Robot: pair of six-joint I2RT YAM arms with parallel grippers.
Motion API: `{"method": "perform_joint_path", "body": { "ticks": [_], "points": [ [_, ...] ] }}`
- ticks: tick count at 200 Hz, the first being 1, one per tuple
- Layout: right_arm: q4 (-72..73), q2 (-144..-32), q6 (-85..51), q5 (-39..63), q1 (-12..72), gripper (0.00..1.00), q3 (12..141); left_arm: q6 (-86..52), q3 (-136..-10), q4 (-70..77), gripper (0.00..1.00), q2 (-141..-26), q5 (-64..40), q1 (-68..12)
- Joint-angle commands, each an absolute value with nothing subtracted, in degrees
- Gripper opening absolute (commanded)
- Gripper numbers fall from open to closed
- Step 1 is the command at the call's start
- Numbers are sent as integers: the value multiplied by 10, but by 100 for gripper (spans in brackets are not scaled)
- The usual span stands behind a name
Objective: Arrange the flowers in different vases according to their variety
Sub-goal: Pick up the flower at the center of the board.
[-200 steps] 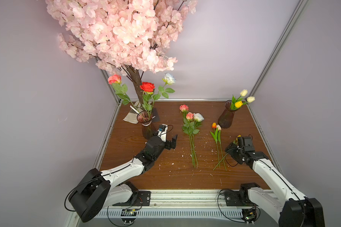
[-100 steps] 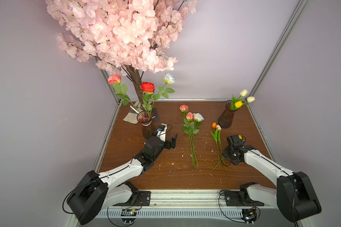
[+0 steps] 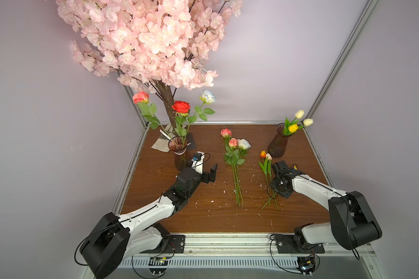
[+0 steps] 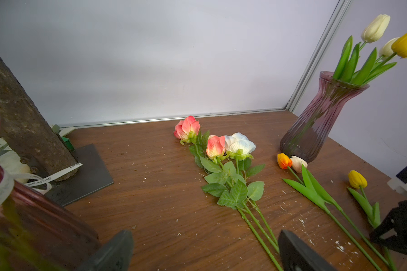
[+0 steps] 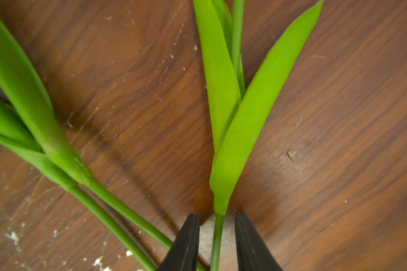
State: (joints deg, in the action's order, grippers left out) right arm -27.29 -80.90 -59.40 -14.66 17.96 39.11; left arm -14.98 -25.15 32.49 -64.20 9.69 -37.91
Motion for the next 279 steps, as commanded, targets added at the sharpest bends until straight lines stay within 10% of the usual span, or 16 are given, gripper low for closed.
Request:
{"method": "perform_joint_path", "body": {
  "ticks": [1,87,279],
  "points": [
    [-290,-835,-606,-149,184,31,403,-150,-254,317,99,-632,97,-386],
    [-271,-822,-620,-119,168,0,453,-151,-239,336,99,-616,98,-385],
    [35,-544,-299,-51,116,0,535,-151,-209,390,99,-613,77,-386]
  ]
}}
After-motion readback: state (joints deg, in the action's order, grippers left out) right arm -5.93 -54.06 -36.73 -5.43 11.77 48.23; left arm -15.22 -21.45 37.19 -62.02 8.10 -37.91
